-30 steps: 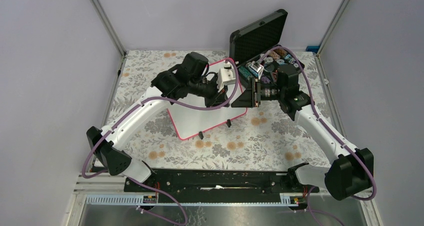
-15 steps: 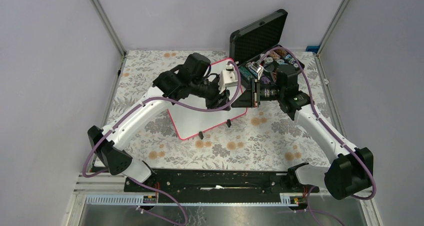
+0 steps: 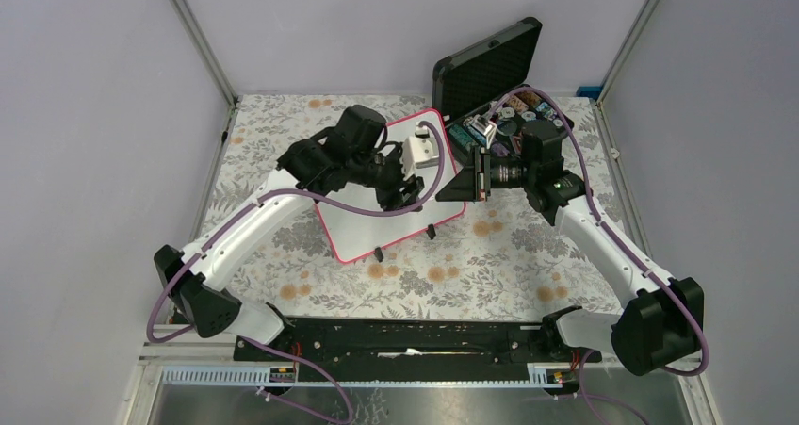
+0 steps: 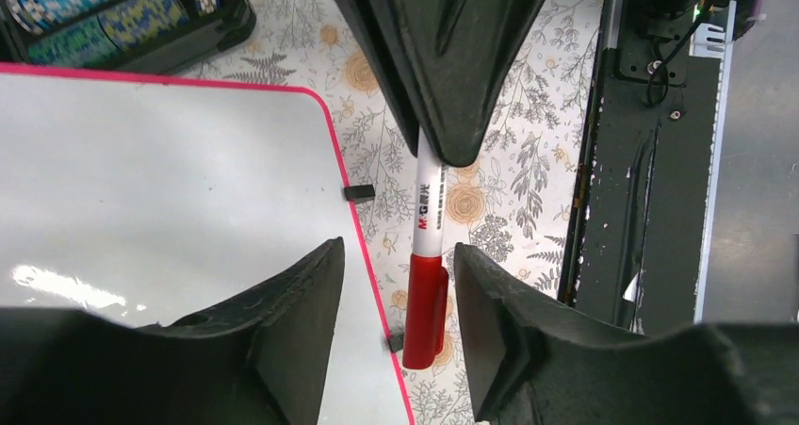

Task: Write a sentence on the whiteboard
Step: Pass from the left arm to the right, then pass from the right arm to the left, then open the pen cap of the whiteboard marker.

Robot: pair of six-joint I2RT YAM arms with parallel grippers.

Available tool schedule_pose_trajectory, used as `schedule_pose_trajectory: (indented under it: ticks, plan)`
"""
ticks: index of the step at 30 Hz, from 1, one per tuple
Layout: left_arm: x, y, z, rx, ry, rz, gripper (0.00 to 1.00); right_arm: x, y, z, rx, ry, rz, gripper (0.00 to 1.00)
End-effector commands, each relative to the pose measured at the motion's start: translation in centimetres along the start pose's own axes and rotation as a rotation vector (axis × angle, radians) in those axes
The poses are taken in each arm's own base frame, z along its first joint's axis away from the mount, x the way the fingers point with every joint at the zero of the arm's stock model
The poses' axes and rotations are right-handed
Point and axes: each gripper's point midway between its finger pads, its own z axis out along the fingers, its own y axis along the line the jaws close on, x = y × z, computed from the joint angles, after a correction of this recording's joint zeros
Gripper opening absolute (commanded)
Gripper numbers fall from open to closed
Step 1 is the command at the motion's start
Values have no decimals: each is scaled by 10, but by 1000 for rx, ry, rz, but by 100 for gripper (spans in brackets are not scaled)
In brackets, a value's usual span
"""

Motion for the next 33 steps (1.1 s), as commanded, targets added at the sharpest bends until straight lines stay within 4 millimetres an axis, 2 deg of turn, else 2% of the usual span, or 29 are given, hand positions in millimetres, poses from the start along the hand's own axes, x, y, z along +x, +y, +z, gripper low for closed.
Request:
schedule_pose_trajectory:
  ticks: [1,3,5,8,9,11,13,18,21,24,29,33]
  plan:
    - [-4,6,-7,-44,-29,26,50,-8,21,-4,-53,-12,-74,0]
    - [0,4,-4,-30,-23,21,46,-8,22,-4,-56,-11,-75,0]
    - [1,4,-3,-29,-19,21,38,-7,21,-4,-57,-7,-75,0]
    - [-1,0,-2,-4,-30,23,15,-5,20,-2,-59,1,-74,0]
    - [-3,-3,-2,15,-39,23,8,-4,19,-1,-60,5,-71,1]
    - [-7,-7,-2,38,-52,27,1,-2,19,0,-60,10,-69,11]
    - [-8,-9,-1,55,-59,36,0,-3,19,1,-60,9,-70,20]
    - [-9,-14,0,87,-65,57,0,-3,20,2,-64,14,-75,33]
    - [-8,-18,0,110,-60,64,0,-2,19,3,-63,16,-77,34]
    - [-6,-22,2,123,-49,68,0,-3,19,4,-62,15,-79,41]
    - [-7,-20,5,116,-41,62,0,-1,21,6,-70,24,-85,39]
    - [-10,-17,7,111,-39,49,0,2,19,7,-64,30,-82,32]
